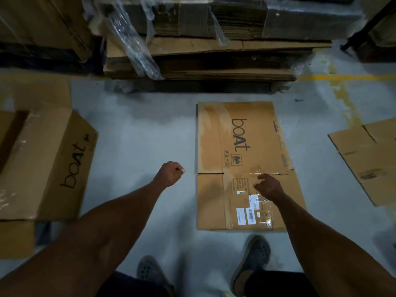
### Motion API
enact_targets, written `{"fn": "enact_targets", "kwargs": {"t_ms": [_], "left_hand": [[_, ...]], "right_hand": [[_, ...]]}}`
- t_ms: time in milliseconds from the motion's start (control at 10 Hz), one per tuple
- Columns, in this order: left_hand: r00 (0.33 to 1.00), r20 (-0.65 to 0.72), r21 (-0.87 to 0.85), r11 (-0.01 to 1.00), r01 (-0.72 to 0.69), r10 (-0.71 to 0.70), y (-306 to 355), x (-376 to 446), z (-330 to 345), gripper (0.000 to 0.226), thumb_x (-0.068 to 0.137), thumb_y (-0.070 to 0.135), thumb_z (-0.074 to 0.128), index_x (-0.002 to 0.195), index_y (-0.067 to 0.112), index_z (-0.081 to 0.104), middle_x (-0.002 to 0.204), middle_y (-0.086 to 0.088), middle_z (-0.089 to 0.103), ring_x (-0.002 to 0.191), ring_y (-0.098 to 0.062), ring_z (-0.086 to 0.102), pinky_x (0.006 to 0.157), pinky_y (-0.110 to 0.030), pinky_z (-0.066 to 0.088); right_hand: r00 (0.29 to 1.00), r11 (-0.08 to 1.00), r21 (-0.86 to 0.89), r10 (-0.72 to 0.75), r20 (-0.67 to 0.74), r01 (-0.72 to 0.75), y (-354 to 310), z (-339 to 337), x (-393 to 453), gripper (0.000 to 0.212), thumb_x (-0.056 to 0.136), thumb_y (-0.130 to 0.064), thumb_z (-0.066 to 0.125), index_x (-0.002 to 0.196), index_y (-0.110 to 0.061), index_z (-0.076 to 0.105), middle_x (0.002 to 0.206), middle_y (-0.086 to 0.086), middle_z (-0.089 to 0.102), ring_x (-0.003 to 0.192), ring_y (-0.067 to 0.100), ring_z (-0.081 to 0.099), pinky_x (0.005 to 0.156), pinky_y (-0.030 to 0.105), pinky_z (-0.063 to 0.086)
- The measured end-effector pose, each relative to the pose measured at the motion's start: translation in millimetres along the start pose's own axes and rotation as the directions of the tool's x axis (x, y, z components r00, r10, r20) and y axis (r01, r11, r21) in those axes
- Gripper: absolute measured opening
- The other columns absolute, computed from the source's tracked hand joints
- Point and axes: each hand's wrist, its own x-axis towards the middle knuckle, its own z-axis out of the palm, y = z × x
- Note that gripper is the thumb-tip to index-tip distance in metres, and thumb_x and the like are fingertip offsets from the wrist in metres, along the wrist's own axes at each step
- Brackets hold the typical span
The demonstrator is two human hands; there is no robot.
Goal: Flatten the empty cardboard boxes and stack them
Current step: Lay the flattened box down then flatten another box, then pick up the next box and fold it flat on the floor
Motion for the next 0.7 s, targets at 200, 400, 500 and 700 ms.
{"fn": "enact_targets", "kwargs": {"t_ms": [200, 400, 500, 700], "left_hand": [[0.999, -0.014, -0.158, 0.987, 0.040, -0.043, 48.9, -109.3, -150.5, 0.014, 0.092, 0.013, 0.067, 0.095, 0.005, 0.078, 0.096, -0.009, 0.076, 0.091, -0.020, 0.069, 0.082, -0.025, 0.048], [0.976, 0.023, -0.309, 0.927, 0.212, -0.216, 65.4, -228.2, -319.5, 0.015, 0.095, 0.008, 0.060, 0.092, 0.006, 0.075, 0.083, -0.008, 0.072, 0.064, -0.014, 0.063, 0.056, -0.011, 0.048], [0.952, -0.004, -0.338, 0.896, 0.286, -0.306, 56.5, -258.9, -378.8, 0.014, 0.095, 0.005, 0.058, 0.088, 0.008, 0.070, 0.082, -0.010, 0.068, 0.060, -0.013, 0.058, 0.045, -0.008, 0.040], [0.879, -0.088, -0.586, 0.738, 0.335, -0.469, 45.4, -310.1, -471.3, 0.009, 0.096, 0.003, 0.058, 0.092, 0.006, 0.064, 0.072, -0.007, 0.060, 0.052, -0.009, 0.057, 0.038, -0.008, 0.037]], "right_hand": [[0.984, 0.998, -0.032, 0.061, 0.167, -0.056, -157.3, -48.6, -121.7, 0.027, 0.090, -0.014, 0.064, 0.115, -0.022, 0.059, 0.099, 0.001, 0.061, 0.084, 0.019, 0.058, 0.061, 0.011, 0.044], [0.976, 0.983, 0.174, 0.015, 0.215, -0.054, -329.6, -78.1, -250.4, 0.016, 0.083, -0.023, 0.068, 0.097, -0.029, 0.064, 0.096, 0.005, 0.069, 0.092, 0.027, 0.067, 0.081, 0.034, 0.052], [0.969, 0.973, 0.229, -0.017, 0.245, -0.040, -382.8, -76.8, -296.6, 0.016, 0.086, -0.014, 0.070, 0.101, -0.017, 0.068, 0.076, 0.007, 0.064, 0.068, 0.024, 0.063, 0.060, 0.024, 0.047], [0.948, 0.972, 0.237, -0.064, 0.312, -0.013, -479.9, -63.3, -336.6, 0.017, 0.088, -0.012, 0.068, 0.105, -0.009, 0.069, 0.071, 0.007, 0.062, 0.057, 0.017, 0.057, 0.051, 0.023, 0.042]]}}
